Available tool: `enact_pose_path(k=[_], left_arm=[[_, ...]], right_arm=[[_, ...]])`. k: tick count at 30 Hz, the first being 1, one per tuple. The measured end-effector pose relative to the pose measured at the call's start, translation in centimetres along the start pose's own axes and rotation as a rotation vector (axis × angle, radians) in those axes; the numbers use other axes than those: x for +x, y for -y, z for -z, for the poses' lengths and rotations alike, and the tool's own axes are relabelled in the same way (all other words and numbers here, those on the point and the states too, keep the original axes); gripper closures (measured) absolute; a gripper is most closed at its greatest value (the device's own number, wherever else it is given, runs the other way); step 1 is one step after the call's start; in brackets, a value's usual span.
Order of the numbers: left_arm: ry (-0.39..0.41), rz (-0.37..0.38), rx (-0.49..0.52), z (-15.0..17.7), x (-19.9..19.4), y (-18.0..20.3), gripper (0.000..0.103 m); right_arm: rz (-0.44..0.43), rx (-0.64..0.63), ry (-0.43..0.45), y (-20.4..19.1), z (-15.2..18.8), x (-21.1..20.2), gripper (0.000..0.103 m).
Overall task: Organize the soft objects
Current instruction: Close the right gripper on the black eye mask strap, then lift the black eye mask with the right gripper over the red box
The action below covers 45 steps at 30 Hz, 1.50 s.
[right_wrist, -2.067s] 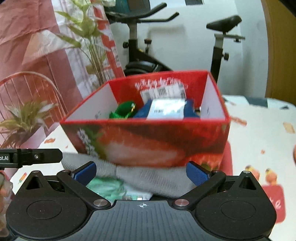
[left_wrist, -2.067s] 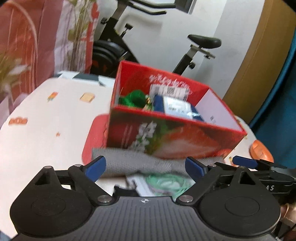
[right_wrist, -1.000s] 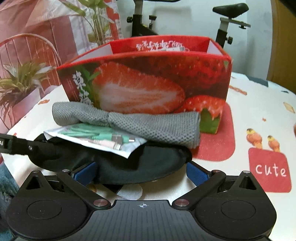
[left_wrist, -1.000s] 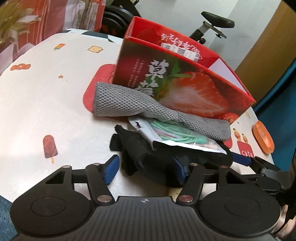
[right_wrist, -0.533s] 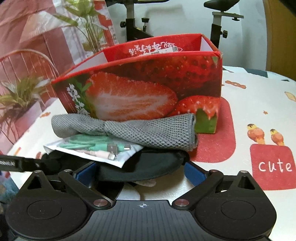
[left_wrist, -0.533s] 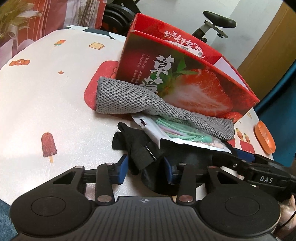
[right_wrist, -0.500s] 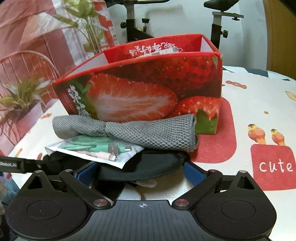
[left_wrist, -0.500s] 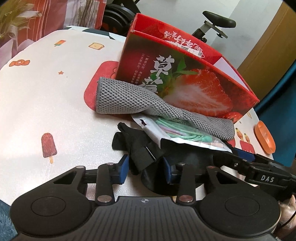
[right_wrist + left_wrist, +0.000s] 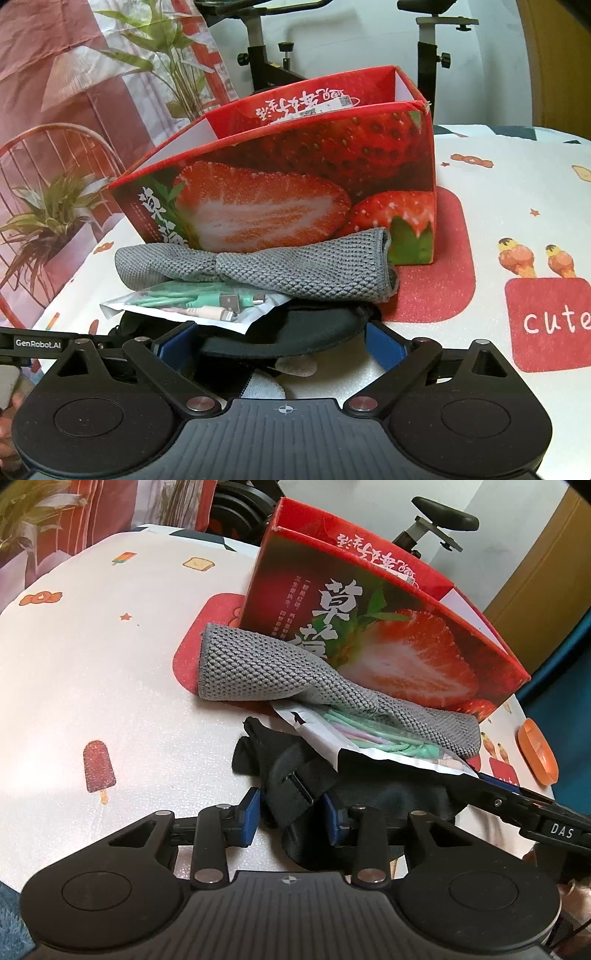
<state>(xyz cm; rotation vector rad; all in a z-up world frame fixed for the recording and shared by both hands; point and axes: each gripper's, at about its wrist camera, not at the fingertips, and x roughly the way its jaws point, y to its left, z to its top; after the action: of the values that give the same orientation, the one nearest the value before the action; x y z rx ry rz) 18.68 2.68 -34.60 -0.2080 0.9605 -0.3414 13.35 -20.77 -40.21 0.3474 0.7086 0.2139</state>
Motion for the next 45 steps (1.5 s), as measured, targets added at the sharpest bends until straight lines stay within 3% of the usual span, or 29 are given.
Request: enact_pose_path(k=[7, 13, 22, 29, 31, 36, 41, 45], left_arm=[[0.002, -0.039, 0.006, -0.1, 0.5, 0.0, 0.066], [0.005, -0.043, 0.020, 0.0, 0.5, 0.0, 0.065], [0.006, -0.044, 0.023, 0.1, 0.5, 0.1, 0.065], [0.008, -0.044, 0.025, 0.1, 0.6, 0.1, 0.065], [0.009, -0.044, 0.027, 0.2, 0.6, 0.1, 0.065], [0.006, -0.041, 0.030, 0.2, 0.6, 0.2, 0.063], [-0.006, -0.031, 0.031, 0.1, 0.5, 0.3, 0.060], [-0.010, -0.019, 0.021, 0.1, 0.4, 0.2, 0.060]], right_arm=[[0.011, 0.021, 0.028, 0.5, -0.1, -1.1, 0.013], [0.090, 0.073, 0.050, 1.9, 0.0, -0.8, 0.040], [0.164, 0.070, -0.023, 2.0, 0.9, -0.2, 0.041], [0.091, 0.152, -0.050, 2.2, 1.2, -0.4, 0.043], [0.067, 0.157, -0.047, 2.1, 1.3, -0.3, 0.050], [0.075, 0.144, -0.029, 2.2, 1.2, -0.1, 0.077], [0.088, 0.122, -0.003, 2.1, 1.3, -0.5, 0.088], [0.089, 0.102, 0.019, 2.0, 1.0, -0.9, 0.090]])
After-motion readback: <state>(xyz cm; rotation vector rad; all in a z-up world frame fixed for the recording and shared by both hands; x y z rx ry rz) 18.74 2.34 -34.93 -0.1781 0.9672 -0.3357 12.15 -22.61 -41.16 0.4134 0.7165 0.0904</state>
